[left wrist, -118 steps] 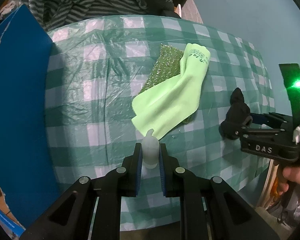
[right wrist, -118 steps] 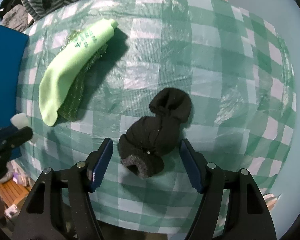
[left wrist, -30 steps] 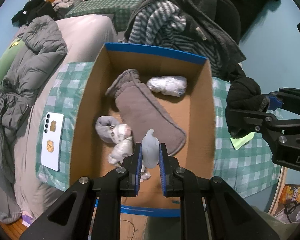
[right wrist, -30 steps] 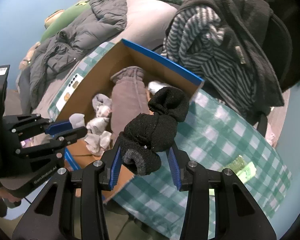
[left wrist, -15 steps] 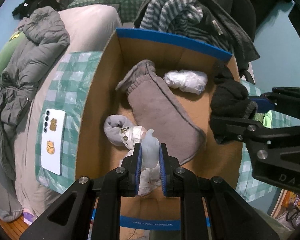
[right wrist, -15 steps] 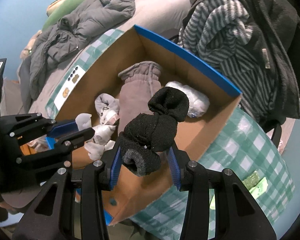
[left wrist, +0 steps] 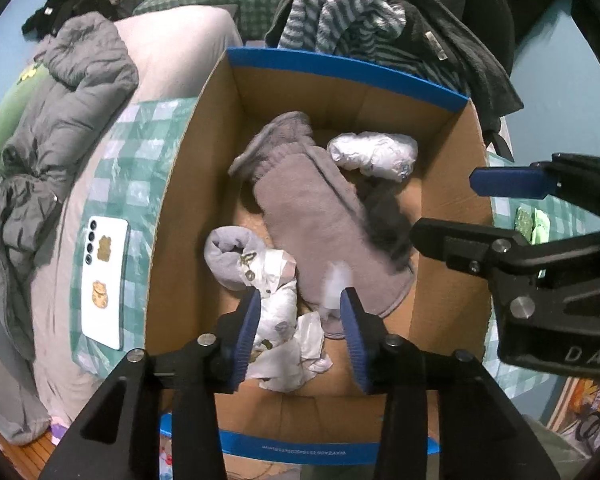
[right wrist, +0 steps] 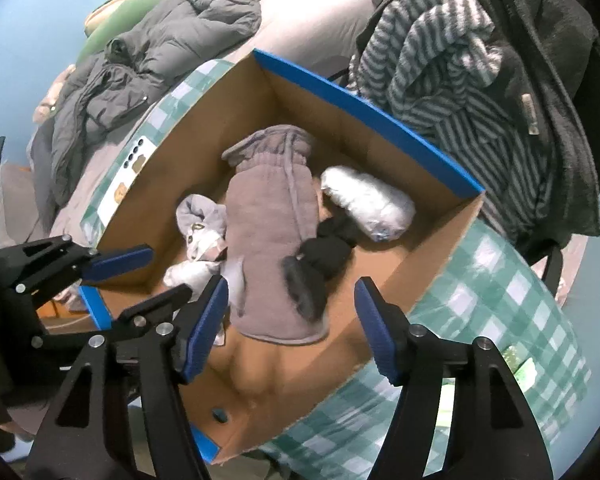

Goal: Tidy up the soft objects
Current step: 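Open both tools over the box, dropping the black sock and white piece, then move both tools back over the lime-green sock and green scrubber pad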

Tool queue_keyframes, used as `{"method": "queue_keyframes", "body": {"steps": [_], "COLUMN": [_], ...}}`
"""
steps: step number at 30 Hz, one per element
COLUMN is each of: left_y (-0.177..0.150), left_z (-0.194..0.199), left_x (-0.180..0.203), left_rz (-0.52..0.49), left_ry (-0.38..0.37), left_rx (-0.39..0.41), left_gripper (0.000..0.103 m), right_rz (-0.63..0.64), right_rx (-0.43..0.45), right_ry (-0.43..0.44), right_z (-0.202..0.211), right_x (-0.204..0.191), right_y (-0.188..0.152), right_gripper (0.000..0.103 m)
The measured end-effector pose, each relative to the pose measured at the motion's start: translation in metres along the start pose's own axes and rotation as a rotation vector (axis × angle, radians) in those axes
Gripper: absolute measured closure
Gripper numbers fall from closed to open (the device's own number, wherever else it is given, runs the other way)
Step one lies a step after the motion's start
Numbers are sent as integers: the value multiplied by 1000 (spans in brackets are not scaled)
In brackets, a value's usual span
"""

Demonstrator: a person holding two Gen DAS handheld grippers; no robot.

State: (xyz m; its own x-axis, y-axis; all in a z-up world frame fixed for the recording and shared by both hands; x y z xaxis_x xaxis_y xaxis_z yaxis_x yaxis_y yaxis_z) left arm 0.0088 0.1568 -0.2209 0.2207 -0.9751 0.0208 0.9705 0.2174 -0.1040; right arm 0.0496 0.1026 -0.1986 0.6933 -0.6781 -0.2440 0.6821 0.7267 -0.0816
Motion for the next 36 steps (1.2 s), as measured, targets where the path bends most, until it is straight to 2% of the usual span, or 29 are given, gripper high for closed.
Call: {"method": "queue_keyframes", "body": {"steps": [11,25,36], "left_y": [0,-1,-3], "left_z": [20,36,36], "left_x": [22,65,102], "left_rz": [-36,-114,-168], "left_ry": [12,18,27], "left_rx": [31,59,51], "left_gripper": [51,49,47], "right_rz": [-67,-146,-226], "right_rx": [20,49,32], "right_ry": [-16,-50,-54], "right_z": [18,48,45], "right_x": [27,69,109], "right_y": [-19,-63,-102], "right_gripper": [33,31,31]}}
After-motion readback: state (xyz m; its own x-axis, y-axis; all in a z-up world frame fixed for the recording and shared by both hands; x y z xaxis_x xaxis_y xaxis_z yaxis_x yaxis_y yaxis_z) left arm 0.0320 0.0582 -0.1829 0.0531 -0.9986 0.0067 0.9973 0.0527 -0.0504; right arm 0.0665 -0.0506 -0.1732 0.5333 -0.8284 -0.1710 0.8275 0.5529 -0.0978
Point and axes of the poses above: each gripper's, at about its wrist camera, not at the fingertips, and z roughly against the way its jaws point, x to its right, y to its top, the point moved 7 cm from there along -z, roughly the way its jaws point, and after that the axes turned 15 degrees about -x, right-handed, at the moved point
